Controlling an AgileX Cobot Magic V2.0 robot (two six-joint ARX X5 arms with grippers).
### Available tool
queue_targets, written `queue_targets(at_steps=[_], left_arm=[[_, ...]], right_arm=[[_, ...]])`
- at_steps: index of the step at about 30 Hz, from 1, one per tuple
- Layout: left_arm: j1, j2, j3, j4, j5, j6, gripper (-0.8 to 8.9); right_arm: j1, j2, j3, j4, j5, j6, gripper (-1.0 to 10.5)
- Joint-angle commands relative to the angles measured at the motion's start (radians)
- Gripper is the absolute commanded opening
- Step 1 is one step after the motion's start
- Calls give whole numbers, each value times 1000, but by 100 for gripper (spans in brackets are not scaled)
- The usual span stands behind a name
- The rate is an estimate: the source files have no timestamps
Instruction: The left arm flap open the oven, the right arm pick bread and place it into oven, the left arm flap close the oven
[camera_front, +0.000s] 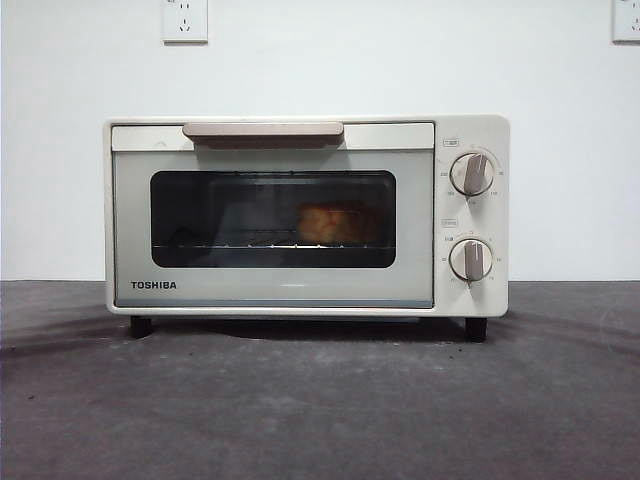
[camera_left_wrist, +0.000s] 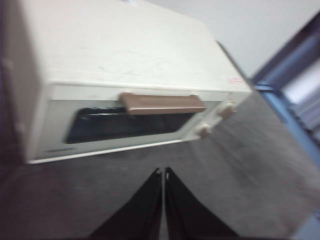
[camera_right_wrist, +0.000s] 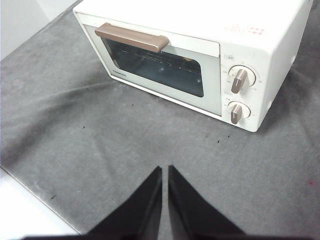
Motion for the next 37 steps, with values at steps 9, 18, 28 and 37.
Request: queue_targets(at_steps=[9, 18, 28, 37], left_arm=[[-1, -270, 18, -55, -34, 56, 22], [19, -381, -33, -24, -45, 171, 22], [87, -652, -641, 299, -450, 196, 22], [87, -702, -919, 526, -612, 169, 22]], right_arm=[[10, -3, 16, 10, 3, -14, 18], [10, -3, 16, 10, 4, -15, 18], [10, -3, 16, 10, 4, -15, 18], [10, -3, 16, 10, 4, -15, 18]])
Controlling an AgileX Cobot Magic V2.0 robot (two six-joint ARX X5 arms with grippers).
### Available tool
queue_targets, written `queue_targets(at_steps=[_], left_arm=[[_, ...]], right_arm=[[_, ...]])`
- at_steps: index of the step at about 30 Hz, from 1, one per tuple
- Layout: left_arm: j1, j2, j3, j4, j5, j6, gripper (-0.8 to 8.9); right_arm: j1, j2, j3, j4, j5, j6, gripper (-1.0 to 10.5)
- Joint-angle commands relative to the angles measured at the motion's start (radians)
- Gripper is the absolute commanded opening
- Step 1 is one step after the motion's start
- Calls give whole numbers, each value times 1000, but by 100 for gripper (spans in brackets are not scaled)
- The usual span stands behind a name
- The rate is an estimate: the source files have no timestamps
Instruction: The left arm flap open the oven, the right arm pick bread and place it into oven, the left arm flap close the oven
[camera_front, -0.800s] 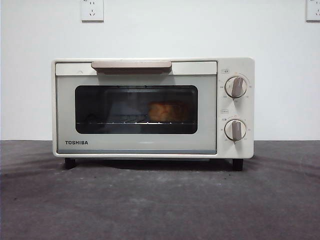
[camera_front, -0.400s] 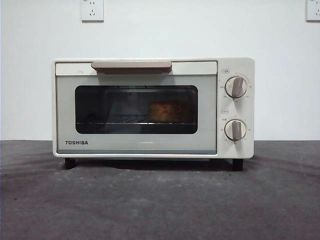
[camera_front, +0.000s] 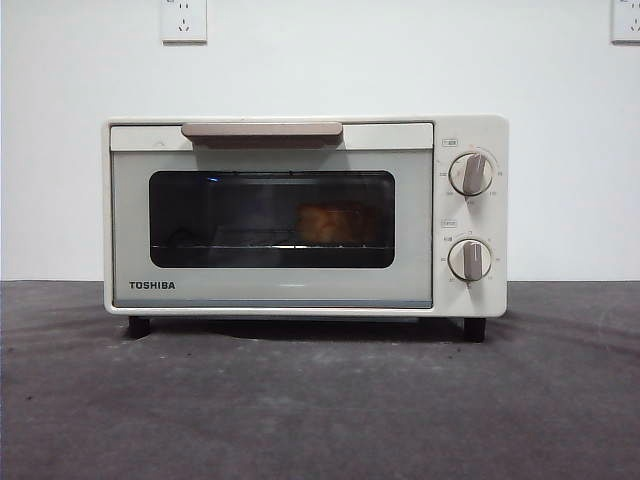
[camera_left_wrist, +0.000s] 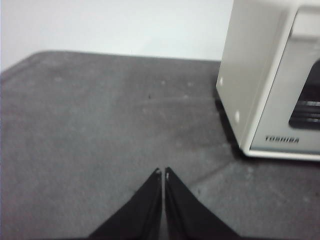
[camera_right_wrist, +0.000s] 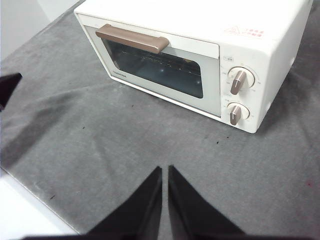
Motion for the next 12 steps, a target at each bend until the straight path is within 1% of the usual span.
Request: queue_targets(at_steps=[1, 12], left_arm=[[2, -2, -20, 18, -23, -9, 22], [2, -1, -20, 18, -23, -18, 22]], right_arm=[[10, 3, 16, 10, 4, -8, 18], [10, 3, 16, 10, 4, -8, 18]])
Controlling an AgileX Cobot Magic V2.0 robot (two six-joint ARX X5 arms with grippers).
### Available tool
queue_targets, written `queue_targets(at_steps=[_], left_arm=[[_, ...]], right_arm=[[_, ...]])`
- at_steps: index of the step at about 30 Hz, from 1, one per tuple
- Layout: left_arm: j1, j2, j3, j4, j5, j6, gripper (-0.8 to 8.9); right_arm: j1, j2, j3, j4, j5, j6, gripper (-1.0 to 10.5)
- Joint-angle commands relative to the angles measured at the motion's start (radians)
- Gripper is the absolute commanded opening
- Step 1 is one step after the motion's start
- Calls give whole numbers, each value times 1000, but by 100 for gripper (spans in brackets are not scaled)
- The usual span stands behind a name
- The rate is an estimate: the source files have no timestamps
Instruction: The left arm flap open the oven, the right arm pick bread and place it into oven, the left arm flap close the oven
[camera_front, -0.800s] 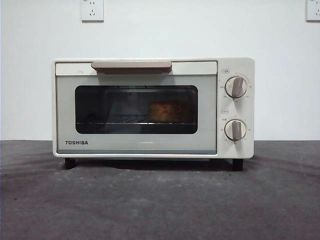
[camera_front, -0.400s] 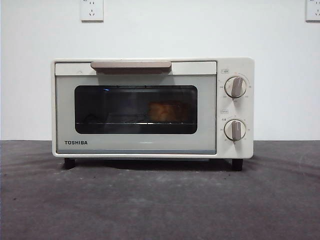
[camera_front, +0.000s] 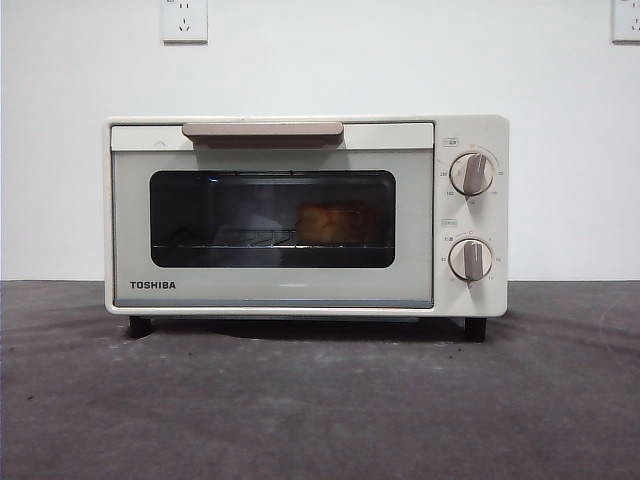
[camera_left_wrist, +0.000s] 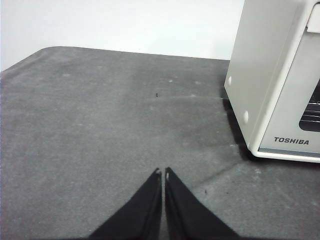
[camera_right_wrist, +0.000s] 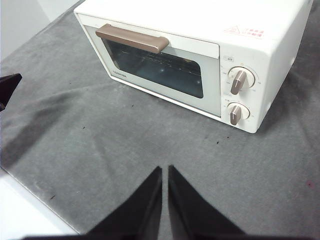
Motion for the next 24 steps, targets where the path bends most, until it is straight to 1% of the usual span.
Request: queue_targets(at_steps=[1, 6, 7, 8, 9, 10, 13, 16, 18, 19, 22, 24], left_arm=[[2, -2, -20, 16, -2, -9, 22], [2, -2, -20, 16, -2, -9, 22], [2, -2, -20, 15, -2, -9, 22], [2, -2, -20, 15, -2, -9, 22], [2, -2, -20, 16, -2, -9, 22], [2, -2, -20, 15, -2, -9, 22], [2, -2, -20, 16, -2, -9, 22], [2, -2, -20, 15, -2, -9, 22], [2, -2, -20, 15, -3, -9, 22], [2, -2, -20, 15, -3, -9, 22], [2, -2, -20, 16, -2, -9, 22], [2, -2, -20, 16, -2, -9, 22]], right_arm=[[10, 3, 16, 10, 4, -8, 18], [5, -5, 11, 15, 2, -8, 18], [-20, -14, 2, 23, 29, -19, 18], [-53, -25, -15, 42, 64, -46, 17], [-105, -45, -48, 80, 95, -72, 17], [-169, -73, -95, 138, 96, -89, 17], [-362, -186, -282, 314, 33, -97, 17], [-518, -324, -511, 487, 26, -164, 17], [-602, -408, -655, 574, 29, -211, 17], [-639, -444, -720, 609, 19, -224, 18], [-715, -521, -856, 656, -30, -227, 17], [-754, -558, -925, 659, -33, -229, 18]])
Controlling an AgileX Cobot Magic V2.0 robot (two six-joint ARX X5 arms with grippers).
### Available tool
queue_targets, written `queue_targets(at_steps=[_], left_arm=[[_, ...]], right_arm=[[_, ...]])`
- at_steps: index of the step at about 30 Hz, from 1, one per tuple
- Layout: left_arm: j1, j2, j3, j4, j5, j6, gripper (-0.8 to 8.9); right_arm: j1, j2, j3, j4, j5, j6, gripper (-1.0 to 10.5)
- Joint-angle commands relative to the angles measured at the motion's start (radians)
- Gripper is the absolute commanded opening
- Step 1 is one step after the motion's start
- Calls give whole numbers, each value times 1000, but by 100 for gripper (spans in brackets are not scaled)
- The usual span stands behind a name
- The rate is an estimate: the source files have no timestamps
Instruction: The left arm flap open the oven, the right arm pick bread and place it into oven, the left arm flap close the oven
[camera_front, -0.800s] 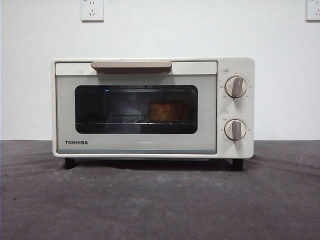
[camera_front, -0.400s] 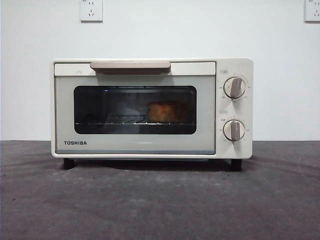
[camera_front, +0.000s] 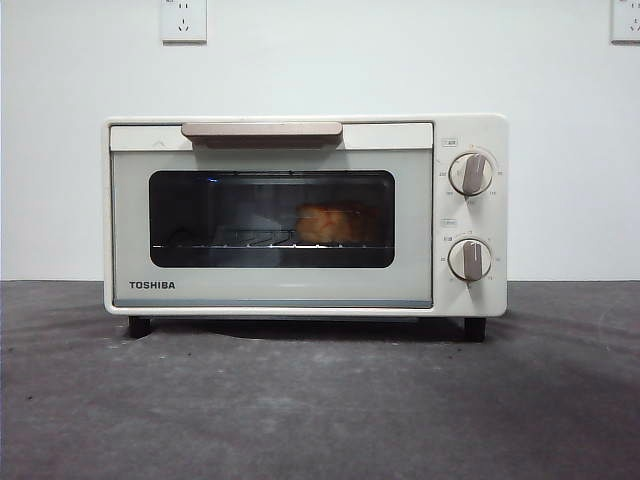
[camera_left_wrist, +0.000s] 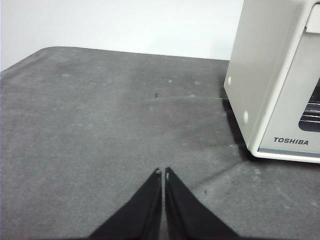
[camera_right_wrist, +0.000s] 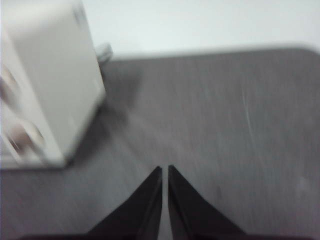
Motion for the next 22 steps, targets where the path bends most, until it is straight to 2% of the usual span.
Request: queue_targets(at_steps=[1, 5, 7, 22], left_arm=[[2, -2, -20, 15, -2, -8, 22], [1, -2, -20, 16, 0, -8, 22], [1, -2, -19, 13, 0, -8, 22], [1, -2, -19, 15, 0, -8, 22]], right_arm=[[-35, -37, -69, 23, -6, -26, 18], [-49, -36, -88, 66, -9, -94, 18], [-49, -36, -92, 75, -14, -103, 18], [-48, -36, -94, 78, -28, -101, 18]])
